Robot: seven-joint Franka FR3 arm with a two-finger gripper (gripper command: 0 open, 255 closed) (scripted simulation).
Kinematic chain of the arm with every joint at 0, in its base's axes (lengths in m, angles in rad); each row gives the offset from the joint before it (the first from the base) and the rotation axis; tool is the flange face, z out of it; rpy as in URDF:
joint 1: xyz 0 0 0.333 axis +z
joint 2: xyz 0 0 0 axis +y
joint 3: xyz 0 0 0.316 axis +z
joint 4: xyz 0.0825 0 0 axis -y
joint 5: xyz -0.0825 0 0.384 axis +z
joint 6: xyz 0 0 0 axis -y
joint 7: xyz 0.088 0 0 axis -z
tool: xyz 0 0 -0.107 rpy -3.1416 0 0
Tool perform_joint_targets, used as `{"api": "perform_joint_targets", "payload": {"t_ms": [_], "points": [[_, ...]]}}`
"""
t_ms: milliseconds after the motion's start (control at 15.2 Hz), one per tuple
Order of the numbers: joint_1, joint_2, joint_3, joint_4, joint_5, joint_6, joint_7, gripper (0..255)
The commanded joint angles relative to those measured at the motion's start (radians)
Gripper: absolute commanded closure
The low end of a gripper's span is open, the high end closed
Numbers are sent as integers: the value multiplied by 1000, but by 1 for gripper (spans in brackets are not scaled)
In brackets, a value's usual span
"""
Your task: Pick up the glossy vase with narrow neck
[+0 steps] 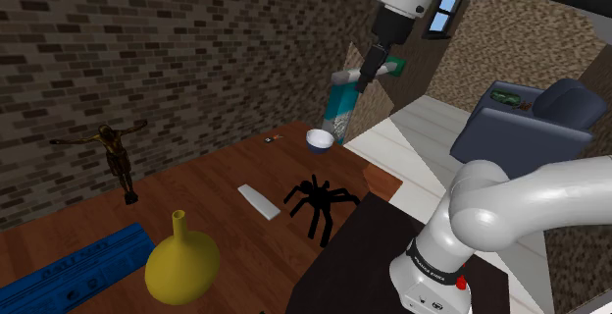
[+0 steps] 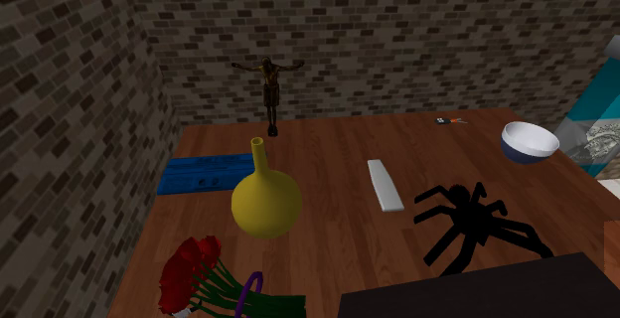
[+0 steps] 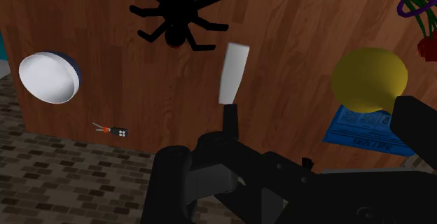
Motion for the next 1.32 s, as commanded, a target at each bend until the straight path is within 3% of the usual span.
{"api": "perform_joint_targets", "payload": {"t_ms": [0,660,1254], "points": [[0,0,0,0,0,0,0,0],[46,155,163,-102,80,266,163,0],[64,402,315,-80,89,502,321,0]]}}
